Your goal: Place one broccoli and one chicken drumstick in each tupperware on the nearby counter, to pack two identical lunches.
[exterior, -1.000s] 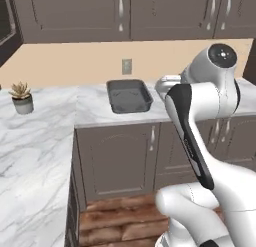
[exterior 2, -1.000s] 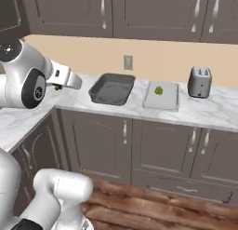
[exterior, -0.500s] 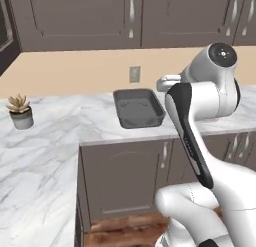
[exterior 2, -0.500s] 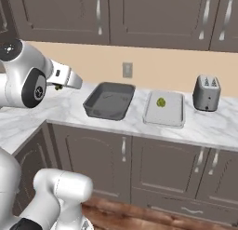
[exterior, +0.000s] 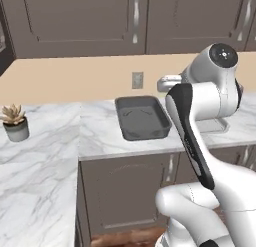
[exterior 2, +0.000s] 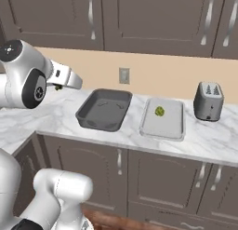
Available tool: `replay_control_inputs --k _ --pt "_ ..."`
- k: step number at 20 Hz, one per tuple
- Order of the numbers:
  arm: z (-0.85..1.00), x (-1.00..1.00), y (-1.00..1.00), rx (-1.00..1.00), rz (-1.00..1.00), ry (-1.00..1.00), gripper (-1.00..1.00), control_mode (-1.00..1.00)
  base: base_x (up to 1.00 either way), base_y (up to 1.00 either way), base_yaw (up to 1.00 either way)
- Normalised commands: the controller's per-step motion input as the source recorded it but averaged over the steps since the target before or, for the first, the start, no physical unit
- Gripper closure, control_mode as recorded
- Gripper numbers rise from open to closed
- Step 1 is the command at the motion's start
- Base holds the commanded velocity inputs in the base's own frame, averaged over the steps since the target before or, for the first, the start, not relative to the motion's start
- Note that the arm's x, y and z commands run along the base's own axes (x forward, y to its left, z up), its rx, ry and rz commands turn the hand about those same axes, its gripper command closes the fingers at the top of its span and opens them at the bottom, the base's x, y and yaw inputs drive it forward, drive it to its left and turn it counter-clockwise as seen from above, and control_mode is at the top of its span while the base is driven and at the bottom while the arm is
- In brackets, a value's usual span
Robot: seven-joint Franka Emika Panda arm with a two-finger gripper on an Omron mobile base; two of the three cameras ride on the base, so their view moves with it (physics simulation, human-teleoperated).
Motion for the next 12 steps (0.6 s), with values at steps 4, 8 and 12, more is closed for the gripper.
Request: replay_control_inputs --k 4,8,12 --pt "0.0 0.0 0.0 0.0 0.0 0.0 1.0 1.0 0.6 0.0 0.0" --pt "0.0 0.0 0.0 0.0 0.0 0.0 1.0 1.0 0.57 0.0 0.0" --pt "0.0 0.0 0.0 0.0 0.0 0.0 1.0 1.0 0.4 0.0 0.0"
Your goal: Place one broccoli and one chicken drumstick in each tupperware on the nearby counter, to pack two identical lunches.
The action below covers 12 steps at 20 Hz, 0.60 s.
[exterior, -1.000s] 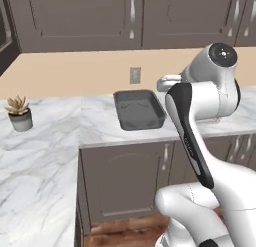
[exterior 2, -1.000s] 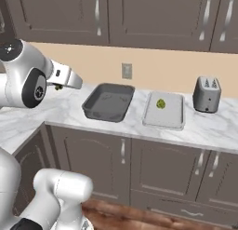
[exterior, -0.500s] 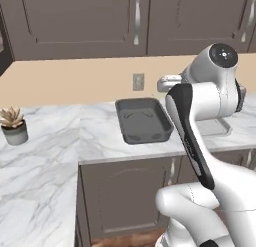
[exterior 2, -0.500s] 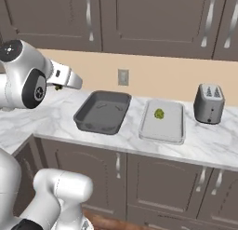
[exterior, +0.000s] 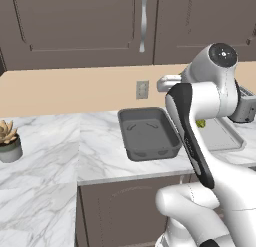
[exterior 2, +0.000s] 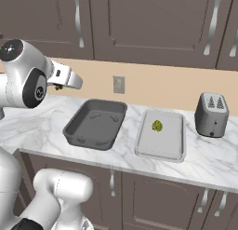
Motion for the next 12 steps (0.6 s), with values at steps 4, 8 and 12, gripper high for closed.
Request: replay_control_inputs --k 4,8,12 --pt "-0.06 0.1 0.0 0.0 0.0 0.0 1.0 -1.0 0.15 0.0 0.0" --pt "-0.36 0.08 0.0 0.0 0.0 0.08 1.0 -1.0 0.0 0.0 0.0" --pt "-0.64 0.06 0.0 0.0 0.0 0.2 1.0 -1.0 0.0 0.0 0.0"
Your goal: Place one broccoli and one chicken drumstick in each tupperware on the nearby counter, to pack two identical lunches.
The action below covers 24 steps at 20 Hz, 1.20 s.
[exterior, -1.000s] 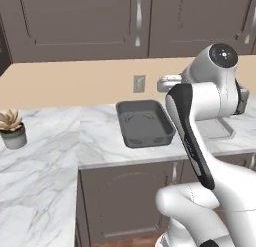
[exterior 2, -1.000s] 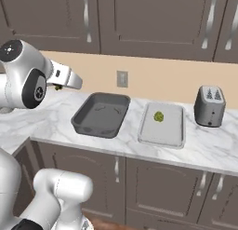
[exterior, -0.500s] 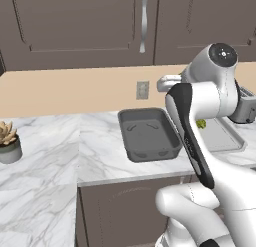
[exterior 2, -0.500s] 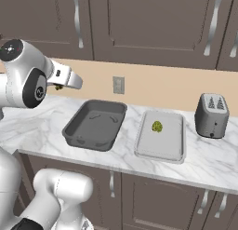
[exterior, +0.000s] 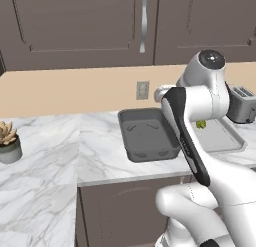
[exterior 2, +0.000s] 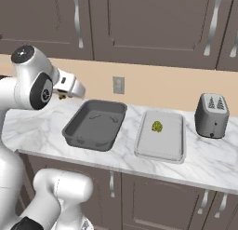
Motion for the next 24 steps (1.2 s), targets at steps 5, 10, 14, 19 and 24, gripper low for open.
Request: replay_control_inputs --k 5,10,14,19,24 --pt "-0.74 0.17 0.0 0.0 0.0 0.18 1.0 -1.0 0.0 0.0 0.0" --pt "-0.65 0.51 -0.04 0.0 0.0 0.16 1.0 -1.0 0.0 0.0 0.0" --pt "-0.55 0.67 -0.14 0.0 0.0 0.15 1.0 -1.0 0.0 0.0 0.0" --pt "-0.47 0.58 -0.1 0.0 0.0 0.1 1.0 -1.0 0.0 0.0 0.0" --pt "-0.41 0.56 -0.05 0.0 0.0 0.1 1.0 -1.0 0.0 0.0 0.0"
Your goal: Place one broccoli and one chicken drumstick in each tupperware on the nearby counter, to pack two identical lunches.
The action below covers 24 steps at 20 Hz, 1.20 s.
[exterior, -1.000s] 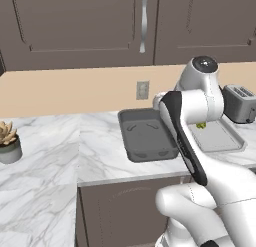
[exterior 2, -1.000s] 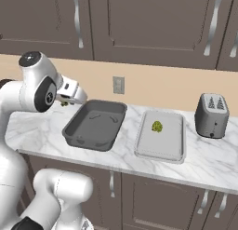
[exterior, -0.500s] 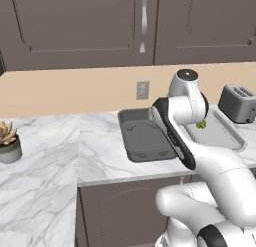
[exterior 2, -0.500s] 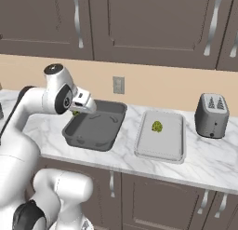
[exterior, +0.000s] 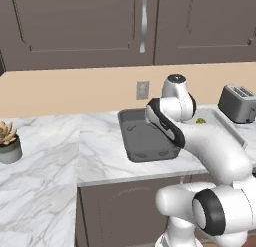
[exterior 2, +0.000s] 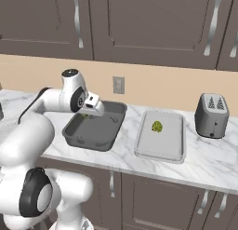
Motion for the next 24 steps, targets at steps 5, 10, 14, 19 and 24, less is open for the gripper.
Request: replay_control_inputs --k 5,10,14,19,24 --pt "-0.43 0.55 -0.01 0.0 0.0 0.09 1.0 -1.0 0.0 0.0 0.0" --pt "-0.43 0.51 0.0 0.0 0.0 0.08 1.0 -1.0 0.0 0.0 0.0" --pt "-0.41 0.49 0.0 0.0 0.0 0.07 1.0 -1.0 0.0 0.0 0.0" --pt "-0.36 0.51 0.0 0.0 0.0 0.06 1.0 -1.0 0.0 0.0 0.0" --pt "-0.37 0.52 0.0 0.0 0.0 0.05 1.0 -1.0 0.0 0.0 0.0"
